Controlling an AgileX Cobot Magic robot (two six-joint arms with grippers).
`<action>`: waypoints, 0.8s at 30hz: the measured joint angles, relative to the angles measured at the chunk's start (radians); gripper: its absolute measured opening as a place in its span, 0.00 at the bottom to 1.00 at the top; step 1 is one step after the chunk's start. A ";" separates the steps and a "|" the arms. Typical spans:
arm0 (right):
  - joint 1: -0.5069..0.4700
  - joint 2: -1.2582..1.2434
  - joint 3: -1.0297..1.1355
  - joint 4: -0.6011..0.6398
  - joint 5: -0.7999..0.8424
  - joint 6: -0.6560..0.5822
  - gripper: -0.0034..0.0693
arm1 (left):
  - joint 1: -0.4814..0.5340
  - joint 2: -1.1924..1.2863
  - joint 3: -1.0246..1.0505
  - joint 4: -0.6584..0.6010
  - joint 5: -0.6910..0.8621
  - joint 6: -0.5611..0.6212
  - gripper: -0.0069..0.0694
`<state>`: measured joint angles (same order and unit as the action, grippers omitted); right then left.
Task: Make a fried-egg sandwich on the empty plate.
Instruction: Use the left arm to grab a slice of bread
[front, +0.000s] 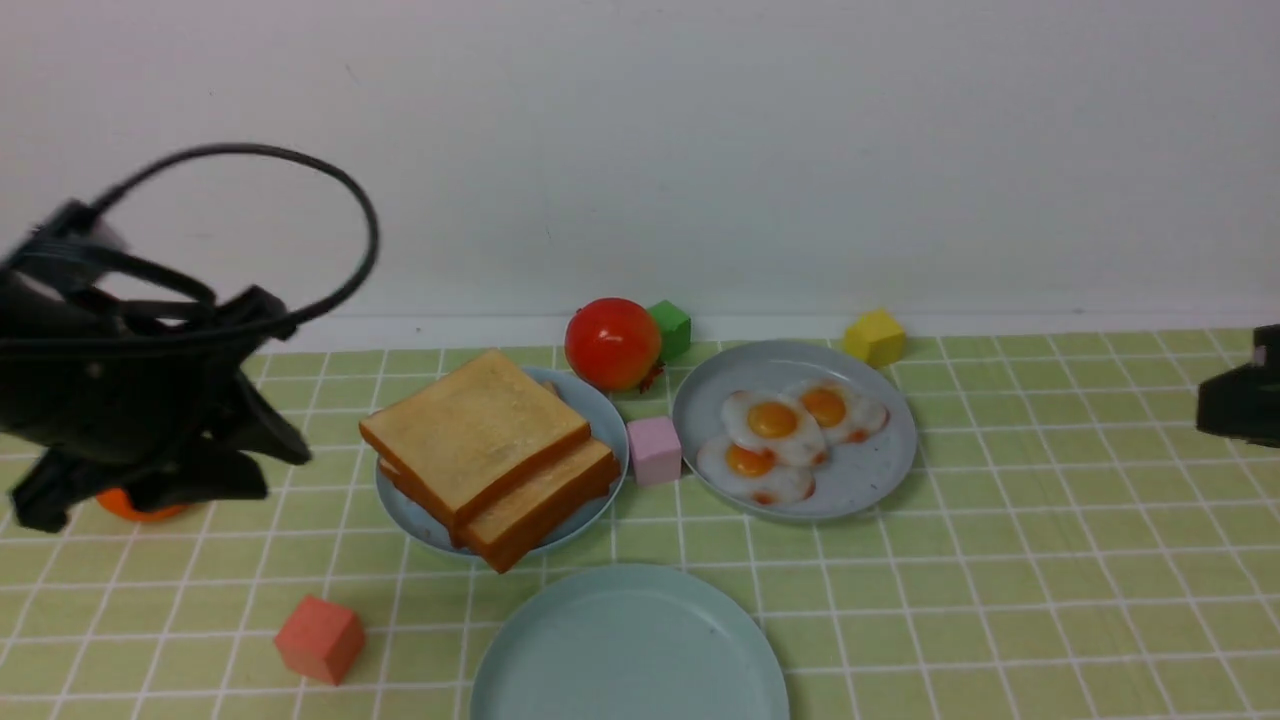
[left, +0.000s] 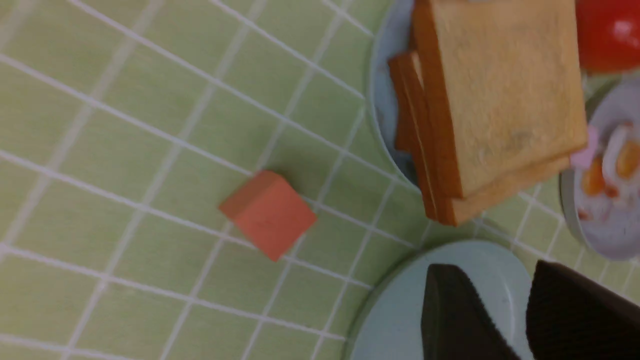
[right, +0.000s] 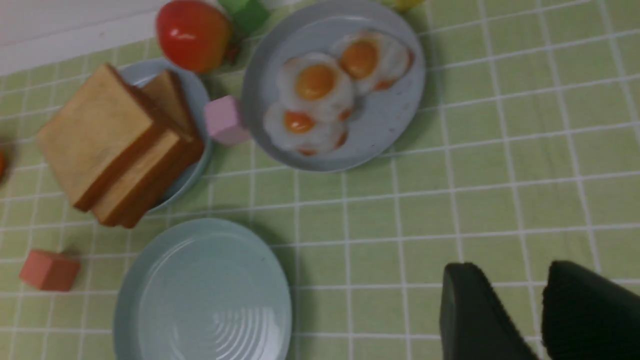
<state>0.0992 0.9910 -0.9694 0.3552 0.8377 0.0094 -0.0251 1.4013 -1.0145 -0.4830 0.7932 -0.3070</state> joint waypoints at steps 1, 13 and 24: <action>0.000 0.000 0.000 0.056 -0.004 -0.069 0.38 | 0.000 0.094 -0.020 -0.081 -0.015 0.083 0.40; 0.000 -0.001 0.000 0.232 0.020 -0.291 0.38 | 0.000 0.398 -0.145 -0.210 -0.175 0.238 0.42; 0.000 -0.001 0.000 0.237 0.020 -0.297 0.38 | 0.000 0.457 -0.151 -0.360 -0.243 0.360 0.42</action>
<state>0.0992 0.9900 -0.9694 0.5922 0.8579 -0.2872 -0.0251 1.8578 -1.1659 -0.8430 0.5501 0.0527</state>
